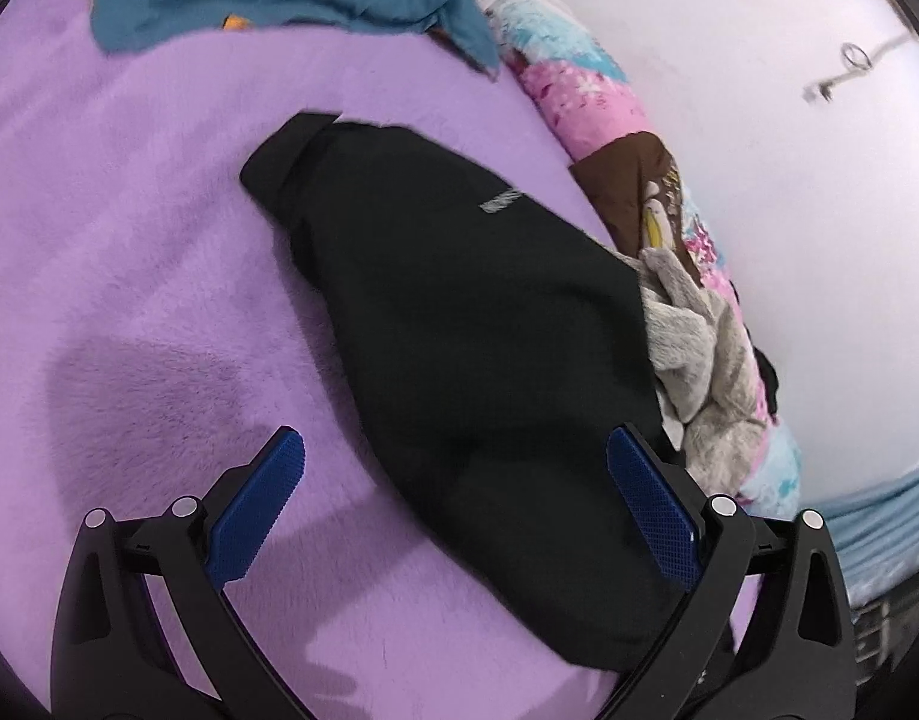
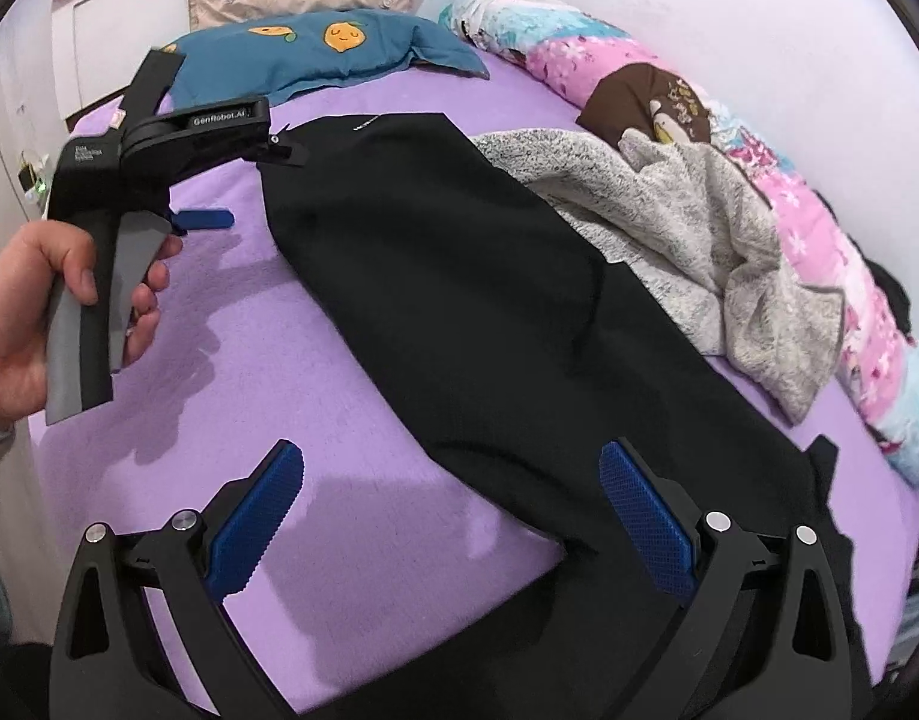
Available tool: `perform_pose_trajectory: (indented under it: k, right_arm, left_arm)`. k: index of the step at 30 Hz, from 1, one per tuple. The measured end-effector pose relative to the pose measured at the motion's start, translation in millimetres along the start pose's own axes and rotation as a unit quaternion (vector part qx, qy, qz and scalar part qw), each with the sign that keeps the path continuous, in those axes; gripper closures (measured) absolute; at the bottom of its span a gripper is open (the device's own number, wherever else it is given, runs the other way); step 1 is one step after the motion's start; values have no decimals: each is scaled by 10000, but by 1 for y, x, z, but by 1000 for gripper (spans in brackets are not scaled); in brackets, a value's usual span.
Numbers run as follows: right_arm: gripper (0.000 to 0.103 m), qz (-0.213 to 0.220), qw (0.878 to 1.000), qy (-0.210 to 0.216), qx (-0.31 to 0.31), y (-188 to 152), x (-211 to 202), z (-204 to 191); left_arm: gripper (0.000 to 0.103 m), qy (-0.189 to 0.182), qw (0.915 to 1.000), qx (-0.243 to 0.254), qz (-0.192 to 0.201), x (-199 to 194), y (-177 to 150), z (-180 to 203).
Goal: Fold large clothes
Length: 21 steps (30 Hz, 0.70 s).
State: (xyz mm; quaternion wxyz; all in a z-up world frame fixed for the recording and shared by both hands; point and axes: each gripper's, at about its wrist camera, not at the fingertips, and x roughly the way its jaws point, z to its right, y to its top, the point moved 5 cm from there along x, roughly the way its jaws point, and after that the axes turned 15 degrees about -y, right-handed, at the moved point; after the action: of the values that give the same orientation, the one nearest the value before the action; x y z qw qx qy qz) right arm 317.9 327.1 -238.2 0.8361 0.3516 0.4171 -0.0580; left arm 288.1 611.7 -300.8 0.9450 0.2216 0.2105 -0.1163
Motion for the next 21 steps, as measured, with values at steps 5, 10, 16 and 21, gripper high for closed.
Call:
perform_pose_trajectory:
  k: [5,10,16,21]
  right_arm:
    - [6,-78,10000,11,-53,-5,14,-6]
    - [6,-277,9996,-25,-70,-16,26,-6]
    - [6,-355,9993,52,106,-24,32,0]
    - [6,-294,9985,356,292,-26,25,2]
  left_arm:
    - [6,-252,9989,-383,-115,20,4,-29]
    - [6,-114,9997,-198,-106,31,12,-36]
    - [7,-294,9991,-303,-69,35,28,-36]
    - [12,-600,9966,-550,-79,40,35,-33]
